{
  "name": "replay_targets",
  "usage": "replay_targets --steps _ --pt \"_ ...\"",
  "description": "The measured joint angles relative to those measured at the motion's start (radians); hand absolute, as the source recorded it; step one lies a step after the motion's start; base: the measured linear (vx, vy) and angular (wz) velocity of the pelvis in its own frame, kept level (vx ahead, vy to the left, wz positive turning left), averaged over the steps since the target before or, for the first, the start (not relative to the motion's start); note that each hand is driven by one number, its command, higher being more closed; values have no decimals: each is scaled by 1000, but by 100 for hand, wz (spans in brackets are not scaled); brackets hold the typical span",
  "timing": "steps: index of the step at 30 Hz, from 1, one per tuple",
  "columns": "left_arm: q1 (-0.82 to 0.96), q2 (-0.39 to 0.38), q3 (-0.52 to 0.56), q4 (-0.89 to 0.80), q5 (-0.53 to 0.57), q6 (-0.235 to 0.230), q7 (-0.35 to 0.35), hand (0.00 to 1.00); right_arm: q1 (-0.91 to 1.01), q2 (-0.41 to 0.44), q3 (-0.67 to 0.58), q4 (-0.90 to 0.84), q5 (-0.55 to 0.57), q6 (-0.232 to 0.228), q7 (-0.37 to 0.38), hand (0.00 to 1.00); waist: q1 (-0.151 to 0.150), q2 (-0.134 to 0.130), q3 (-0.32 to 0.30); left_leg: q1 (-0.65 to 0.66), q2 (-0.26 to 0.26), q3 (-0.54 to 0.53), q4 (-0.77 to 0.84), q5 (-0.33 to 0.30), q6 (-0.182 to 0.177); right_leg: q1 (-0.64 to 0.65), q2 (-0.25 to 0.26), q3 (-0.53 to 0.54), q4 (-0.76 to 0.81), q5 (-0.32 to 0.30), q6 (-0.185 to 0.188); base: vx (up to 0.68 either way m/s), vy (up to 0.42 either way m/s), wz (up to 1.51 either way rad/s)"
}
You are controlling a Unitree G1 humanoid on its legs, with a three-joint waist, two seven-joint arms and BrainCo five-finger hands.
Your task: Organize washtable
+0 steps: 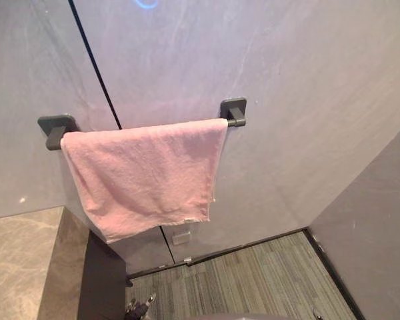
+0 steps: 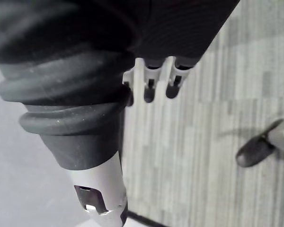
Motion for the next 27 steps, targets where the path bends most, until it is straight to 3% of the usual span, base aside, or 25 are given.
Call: replay_targets --steps 5,10,13,14,15,16,17,18,19,20,21,22,23,24,25,27 --pt "18 -7 81 20 58 13 39 0 -25 -2 1 45 -8 40 45 0 1 11 0 -1 -1 -4 0 -2 -1 1 -1 -2 1 -2 2 16 9 1" --pt "12 -8 87 20 71 19 37 0 -61 -8 103 77 -91 82 133 0 4 -9 13 -20 -1 -2 9 -2 0 -29 -6 0 25 -5 1 -42 -5 -1" --pt "-45 10 45 14 84 17 38 0 -102 -19 177 73 -141 82 156 0 6 -31 45 -116 12 5 72 -12 14 -169 -29 28 186 -38 13 -115 -23 -14" --pt "-67 17 46 19 119 20 40 0 -111 -28 198 71 -149 83 158 0 17 -25 49 -156 44 10 81 -14 21 -222 -16 70 226 -24 46 -117 -66 -22" --pt "-93 17 43 19 156 20 40 0 -115 -38 216 55 -162 86 159 0 28 -18 70 -184 72 13 110 -8 12 -314 -38 98 505 -114 -2 -93 -79 -14" --pt "-101 18 35 19 171 21 40 0 -111 -39 224 54 -168 85 160 0 26 -23 75 -184 78 5 128 -6 10 -338 -60 111 632 -141 1 57 -121 11" --pt "-104 33 23 9 210 21 39 0 -101 -38 248 64 -185 83 163 0 28 -51 77 -194 85 -17 160 -6 9 -341 -109 157 796 -138 21 74 -206 42" --pt "-106 54 15 6 225 21 38 0 -96 -32 274 82 -198 84 173 0 27 -85 73 -218 82 -22 207 -6 9 -305 -149 202 832 -126 36 76 -316 42" --pt "-110 58 17 7 226 21 37 0 -100 -33 284 88 -217 86 176 0 29 -94 76 -230 86 -26 236 -6 9 -280 -146 215 813 -148 72 19 -297 34" --pt "-111 55 19 10 226 22 37 0 -104 -40 287 88 -225 86 177 0 30 -99 71 -240 92 -30 253 -4 6 -271 -138 206 810 -152 75 -18 -263 22" --pt "-110 41 39 18 220 31 34 0 -113 -44 290 92 -243 87 179 0 31 -68 74 -242 115 -39 269 6 -4 -245 -109 205 788 -152 76 -29 -254 32" --pt "-103 25 45 29 207 38 31 0 -122 -70 295 113 -261 86 178 0 32 -44 64 -239 136 -48 248 41 -17 -195 -85 231 747 -202 96 -39 -269 31" --pt "-102 26 45 28 204 38 29 0 -125 -70 298 119 -263 86 178 0 32 -46 64 -239 133 -48 247 48 -22 -190 -86 238 743 -219 91 -29 -257 41" --pt "-98 40 34 30 169 35 18 0 -143 -71 326 149 -264 85 179 0 32 -64 58 -246 118 -50 253 51 -24 -165 -91 257 700 -308 85 -33 -285 36" --pt "-100 51 18 45 131 34 15 0 -157 -70 341 179 -265 87 182 0 35 -71 51 -271 123 -56 275 59 -37 -111 -73 251 586 -359 80 -49 -363 29" --pt "-100 50 4 50 76 33 16 0 -192 -78 373 194 -266 83 191 0 61 -42 56 -333 172 -65 346 70 -57 -44 -17 237 423 -358 75 -88 -342 -4"
